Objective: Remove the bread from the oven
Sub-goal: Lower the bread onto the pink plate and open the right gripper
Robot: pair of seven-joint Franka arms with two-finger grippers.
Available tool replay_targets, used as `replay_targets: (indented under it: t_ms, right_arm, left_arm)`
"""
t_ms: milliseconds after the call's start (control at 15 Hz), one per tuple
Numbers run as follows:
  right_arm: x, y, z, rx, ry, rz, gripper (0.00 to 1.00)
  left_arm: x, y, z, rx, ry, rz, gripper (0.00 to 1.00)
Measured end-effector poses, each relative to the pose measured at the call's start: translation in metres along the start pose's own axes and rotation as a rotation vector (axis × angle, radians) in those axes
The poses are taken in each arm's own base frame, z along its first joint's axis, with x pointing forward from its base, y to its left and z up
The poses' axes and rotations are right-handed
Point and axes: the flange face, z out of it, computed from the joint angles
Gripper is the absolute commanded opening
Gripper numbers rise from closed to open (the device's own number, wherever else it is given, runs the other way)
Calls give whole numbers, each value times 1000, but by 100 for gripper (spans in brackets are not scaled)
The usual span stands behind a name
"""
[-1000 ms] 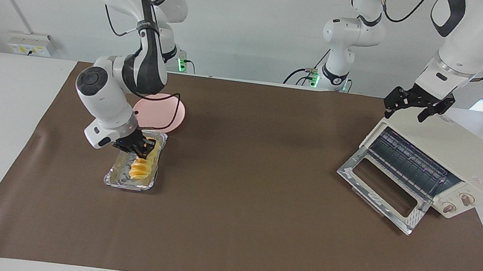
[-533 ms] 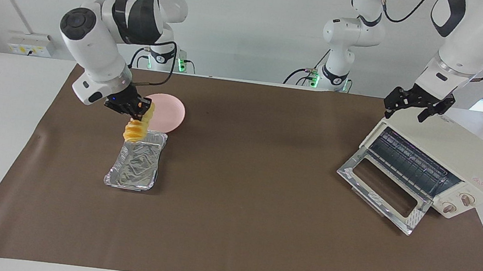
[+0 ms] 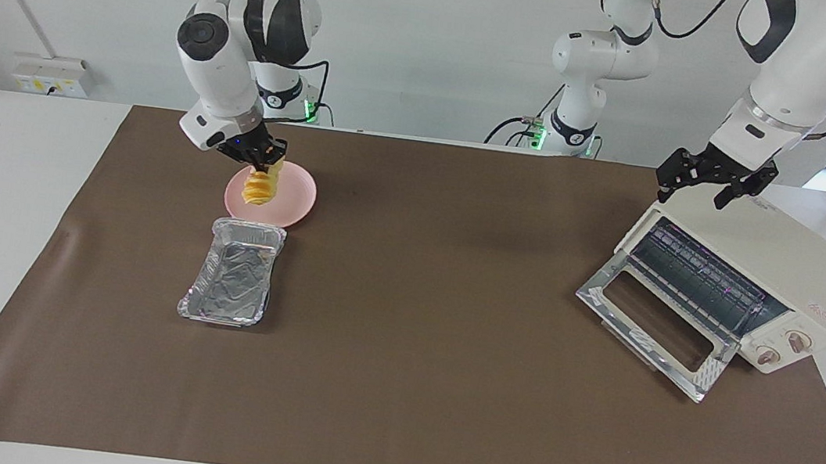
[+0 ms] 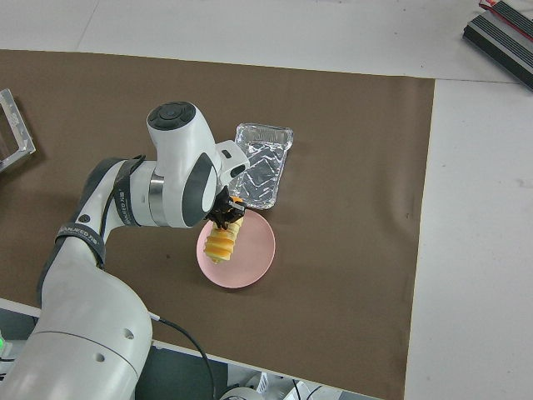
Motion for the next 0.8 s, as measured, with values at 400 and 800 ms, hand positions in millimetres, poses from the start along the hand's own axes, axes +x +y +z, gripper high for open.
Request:
replay_targets:
  t_ms: [400, 800]
  right_arm:
    - [1, 3, 49, 2, 84, 2, 0]
    - [6, -4, 76, 3, 78, -14, 0]
  left_arm:
    - [0, 0, 0, 0, 0, 0, 100]
    - [0, 0, 0, 0, 0, 0, 100]
